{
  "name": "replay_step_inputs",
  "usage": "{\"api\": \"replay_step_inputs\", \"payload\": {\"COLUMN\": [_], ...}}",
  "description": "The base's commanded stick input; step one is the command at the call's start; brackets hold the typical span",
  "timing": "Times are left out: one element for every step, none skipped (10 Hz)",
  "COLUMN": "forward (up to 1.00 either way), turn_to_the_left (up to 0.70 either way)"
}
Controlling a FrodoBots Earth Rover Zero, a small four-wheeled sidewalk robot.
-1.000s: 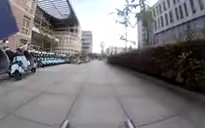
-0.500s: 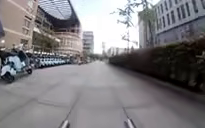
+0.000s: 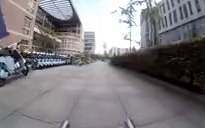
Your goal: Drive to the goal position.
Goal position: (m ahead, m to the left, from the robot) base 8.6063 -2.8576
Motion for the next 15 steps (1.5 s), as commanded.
{"api": "replay_step_inputs", "payload": {"forward": [0.70,0.70,0.70,0.70,0.70,0.70,0.70,0.70,0.70,0.70,0.70,0.70,0.70,0.70,0.70], "turn_to_the_left": [-0.14,-0.14,-0.14,-0.14,-0.14,-0.14,-0.14,-0.10,0.00,0.00,0.00,0.00,0.00,-0.09,-0.14]}}
